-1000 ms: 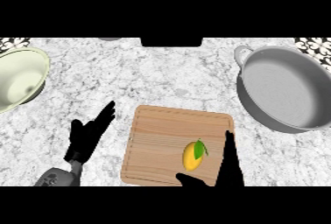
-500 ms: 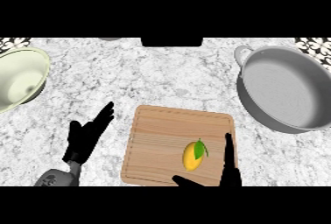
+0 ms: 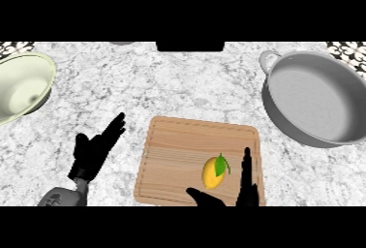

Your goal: Pick the lemon from the cutting board and place it in the pot

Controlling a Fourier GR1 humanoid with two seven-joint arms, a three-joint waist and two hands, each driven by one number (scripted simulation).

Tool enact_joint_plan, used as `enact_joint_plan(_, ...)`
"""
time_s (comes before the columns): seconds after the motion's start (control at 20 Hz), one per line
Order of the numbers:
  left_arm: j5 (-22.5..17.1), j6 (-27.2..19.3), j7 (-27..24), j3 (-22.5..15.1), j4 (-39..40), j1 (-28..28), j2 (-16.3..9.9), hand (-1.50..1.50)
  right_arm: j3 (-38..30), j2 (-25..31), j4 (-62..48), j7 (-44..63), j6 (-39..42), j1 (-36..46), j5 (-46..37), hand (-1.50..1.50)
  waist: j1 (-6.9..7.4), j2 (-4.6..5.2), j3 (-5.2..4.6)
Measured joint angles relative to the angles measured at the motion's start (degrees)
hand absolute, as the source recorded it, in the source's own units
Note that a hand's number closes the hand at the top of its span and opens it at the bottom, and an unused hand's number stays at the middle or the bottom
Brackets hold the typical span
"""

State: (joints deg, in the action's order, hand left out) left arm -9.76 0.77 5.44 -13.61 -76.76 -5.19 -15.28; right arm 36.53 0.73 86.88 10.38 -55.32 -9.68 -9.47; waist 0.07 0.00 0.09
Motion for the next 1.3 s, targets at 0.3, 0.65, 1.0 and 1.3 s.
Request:
enact_joint_plan(0.3, 0.21, 1.93, 1.05, 1.81, -0.41, -0.33, -0.04, 0.00, -2.81, 0.16, -9.41, -15.20, 3.08, 2.70, 11.85, 1.50, 0.04, -0.27, -0.34)
enact_joint_plan(0.65, 1.30, 2.15, 1.18, 2.30, -1.12, -0.01, 1.29, 0.00, -2.43, 0.22, -18.26, -28.68, 2.57, 7.19, 21.28, 1.50, -0.03, -0.76, -0.89)
enact_joint_plan(1.0, 2.11, 2.19, 2.36, 2.82, -2.52, 0.47, 1.58, 0.00, -3.05, 4.52, -19.20, -41.92, 8.12, 6.02, 30.06, 1.50, -0.27, -0.98, -0.91)
enact_joint_plan(1.3, 1.98, 1.86, 2.07, 3.65, -2.42, 1.17, 1.24, 0.00, -13.31, 25.89, -18.25, -44.74, 29.76, 3.51, 37.55, 1.50, -1.70, -0.58, -0.12)
